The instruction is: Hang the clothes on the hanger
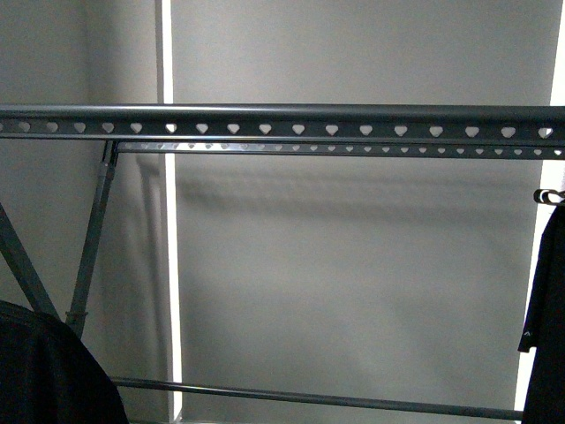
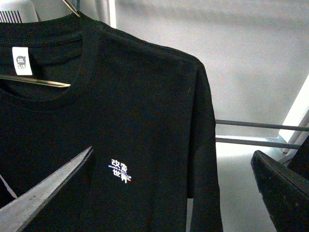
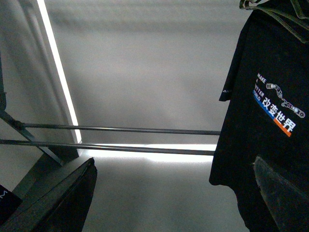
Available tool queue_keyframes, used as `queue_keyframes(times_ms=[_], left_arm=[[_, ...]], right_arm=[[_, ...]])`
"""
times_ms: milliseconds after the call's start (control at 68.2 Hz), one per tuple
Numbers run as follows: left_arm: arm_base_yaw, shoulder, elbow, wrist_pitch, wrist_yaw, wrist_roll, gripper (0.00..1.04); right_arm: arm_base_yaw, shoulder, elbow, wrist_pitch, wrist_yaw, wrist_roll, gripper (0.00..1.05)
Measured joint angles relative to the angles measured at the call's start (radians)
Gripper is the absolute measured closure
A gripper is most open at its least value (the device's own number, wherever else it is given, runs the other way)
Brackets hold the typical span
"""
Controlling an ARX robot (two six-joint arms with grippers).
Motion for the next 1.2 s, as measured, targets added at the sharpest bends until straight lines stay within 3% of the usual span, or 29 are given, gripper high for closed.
queue_keyframes(times_ms=[264, 352, 396, 498, 630, 733, 894, 1201], left_arm=[[0.0, 0.0, 0.0, 0.0, 0.0, 0.0, 0.07], [0.068, 0.095, 0.043, -0.087, 0.251, -0.004, 0.07], [0.084, 0.206, 0.076, -0.063, 0.294, -0.049, 0.07], [0.102, 0.445, 0.199, 0.048, 0.201, -0.219, 0.07], [0.09, 0.751, 0.397, 0.179, -0.02, -0.477, 0.07], [0.063, 0.996, 0.555, 0.195, -0.129, -0.681, 0.07], [0.022, 1.275, 0.779, 0.205, -0.195, -0.868, 0.07], [0.005, 1.485, 1.011, 0.169, -0.3, -0.906, 0.09]], right_arm=[[0.0, 0.0, 0.0, 0.0, 0.0, 0.0, 0.07], [0.0, 0.0, 0.0, 0.0, 0.001, 0.0, 0.07], [0.0, 0.0, 0.0, 0.0, -0.001, 0.0, 0.07], [0.0, 0.0, 0.0, 0.0, 0.0, 0.0, 0.07], [0.0, 0.0, 0.0, 0.0, 0.0, 0.0, 0.07], [0.0, 0.0, 0.0, 0.0, 0.0, 0.0, 0.07], [0.0, 0.0, 0.0, 0.0, 0.0, 0.0, 0.07], [0.0, 0.0, 0.0, 0.0, 0.0, 0.0, 0.07]])
